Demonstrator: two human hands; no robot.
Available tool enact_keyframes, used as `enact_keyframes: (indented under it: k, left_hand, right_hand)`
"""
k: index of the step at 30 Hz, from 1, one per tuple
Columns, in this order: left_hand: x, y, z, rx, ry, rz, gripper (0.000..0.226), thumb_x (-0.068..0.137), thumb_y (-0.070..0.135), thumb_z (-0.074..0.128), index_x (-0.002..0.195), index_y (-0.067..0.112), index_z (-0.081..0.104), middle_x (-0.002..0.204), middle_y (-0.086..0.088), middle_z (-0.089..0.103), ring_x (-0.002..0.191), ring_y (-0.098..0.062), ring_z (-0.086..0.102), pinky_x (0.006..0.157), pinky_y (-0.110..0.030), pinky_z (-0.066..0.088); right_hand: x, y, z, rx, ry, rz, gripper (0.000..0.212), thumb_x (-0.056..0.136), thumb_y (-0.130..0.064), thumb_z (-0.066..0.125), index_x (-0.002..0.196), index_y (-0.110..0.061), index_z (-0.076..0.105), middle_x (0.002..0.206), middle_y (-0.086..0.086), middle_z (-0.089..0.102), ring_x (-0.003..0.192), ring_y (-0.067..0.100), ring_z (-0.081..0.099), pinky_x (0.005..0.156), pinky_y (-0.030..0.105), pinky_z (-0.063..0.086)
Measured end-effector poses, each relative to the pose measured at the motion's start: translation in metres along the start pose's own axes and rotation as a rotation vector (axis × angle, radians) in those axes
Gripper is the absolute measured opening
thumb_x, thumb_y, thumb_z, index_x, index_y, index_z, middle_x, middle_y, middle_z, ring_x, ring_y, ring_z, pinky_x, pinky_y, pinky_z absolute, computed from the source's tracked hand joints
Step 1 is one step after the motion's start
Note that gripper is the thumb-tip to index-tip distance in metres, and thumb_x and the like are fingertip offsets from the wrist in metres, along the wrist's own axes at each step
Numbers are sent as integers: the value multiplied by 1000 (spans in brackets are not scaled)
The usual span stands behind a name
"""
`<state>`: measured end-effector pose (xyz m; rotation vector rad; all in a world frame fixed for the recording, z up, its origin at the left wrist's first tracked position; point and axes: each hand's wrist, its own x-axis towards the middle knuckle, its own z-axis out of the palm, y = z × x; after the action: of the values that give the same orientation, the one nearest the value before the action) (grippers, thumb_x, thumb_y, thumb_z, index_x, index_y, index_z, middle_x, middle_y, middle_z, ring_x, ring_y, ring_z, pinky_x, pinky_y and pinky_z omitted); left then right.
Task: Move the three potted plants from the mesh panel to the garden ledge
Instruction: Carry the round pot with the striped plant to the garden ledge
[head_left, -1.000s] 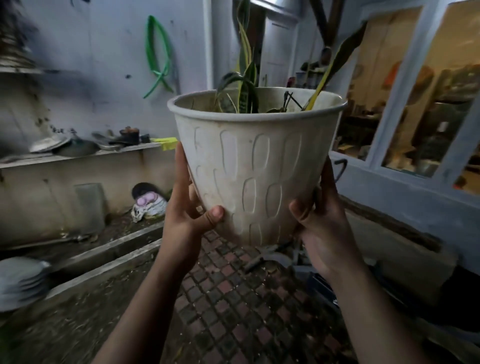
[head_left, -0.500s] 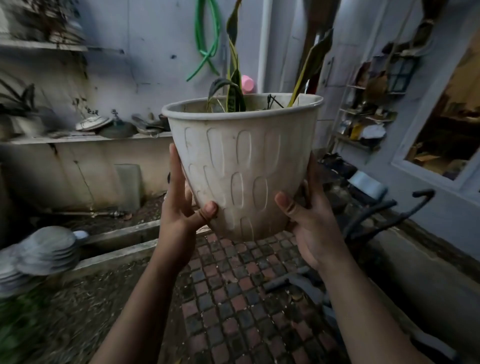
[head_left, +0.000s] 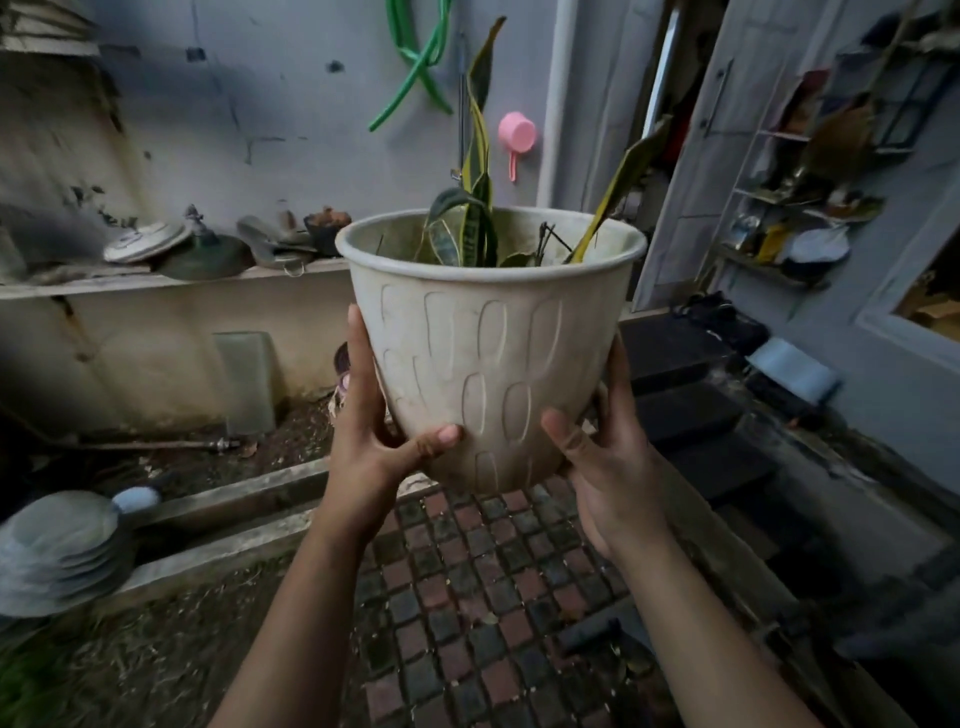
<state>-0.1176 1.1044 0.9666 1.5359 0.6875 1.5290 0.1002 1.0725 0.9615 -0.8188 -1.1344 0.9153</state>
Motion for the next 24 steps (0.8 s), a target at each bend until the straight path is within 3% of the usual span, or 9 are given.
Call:
enact_keyframes:
  k: [2, 6, 9, 14, 17, 20, 22, 24]
  left_hand:
    - [27, -24, 1, 27, -8, -5, 133, 56, 52, 98, 158, 64, 13, 173, 17, 24, 157, -23, 36, 114, -62, 47]
    - [85, -80, 4, 38, 6, -33, 131, 52, 61, 98, 151, 72, 14, 170, 26, 24, 155, -13, 39, 112, -48, 53]
    - [126, -129, 9, 63, 90, -36, 128, 52, 63, 96, 150, 72, 15, 171, 21, 28, 154, -14, 40, 118, -56, 45]
    - [186, -231, 2, 108, 239, -113, 132, 48, 58, 99, 154, 68, 20, 168, 17, 35, 149, -16, 48, 116, -60, 47]
    - [218, -298, -13, 127, 283, -166, 136, 48, 57, 99, 157, 64, 18, 168, 17, 37, 147, -15, 50, 114, -51, 51]
    - [234, -373, -32, 170, 338, -182, 134, 56, 45, 96, 161, 57, 13, 170, 20, 30, 153, -12, 42, 120, -45, 45]
    - [235, -429, -50, 190, 367, -190, 131, 61, 34, 89, 163, 51, 8, 174, 13, 23, 156, -16, 37, 123, -53, 39]
    - [230, -486, -73, 196, 391, -205, 134, 62, 44, 92, 164, 46, 6, 176, 3, 18, 158, -23, 33, 124, -63, 34]
  right_hand:
    - [28, 20, -6, -1, 6, 4, 98, 76, -41, 91, 154, -57, 34, 163, -11, 44, 146, 16, 49, 117, 61, 41]
    - [95, 72, -21, -4, -6, 25, 98, 78, -43, 90, 153, -62, 30, 164, -18, 39, 150, 18, 43, 118, 63, 38]
    - [150, 120, -34, -20, -27, 70, 100, 77, -47, 90, 153, -62, 27, 164, -24, 36, 151, 18, 41, 116, 66, 38]
    - [252, 223, -61, 15, -150, 145, 99, 79, -46, 88, 157, -57, 27, 161, -23, 41, 148, 14, 45, 112, 43, 49]
    - [308, 293, -69, 51, -218, 220, 101, 77, -44, 90, 157, -54, 29, 161, -17, 43, 145, 16, 50, 108, 42, 52]
    - [351, 370, -66, 81, -269, 273, 99, 74, -44, 92, 154, -56, 35, 159, -18, 47, 144, 17, 51, 107, 42, 54]
    - [367, 428, -61, 108, -287, 306, 95, 72, -43, 93, 150, -58, 40, 155, -21, 51, 141, 16, 54, 103, 39, 56]
    - [370, 491, -56, 147, -295, 337, 92, 71, -40, 93, 146, -61, 44, 152, -23, 53, 139, 15, 56, 99, 35, 58]
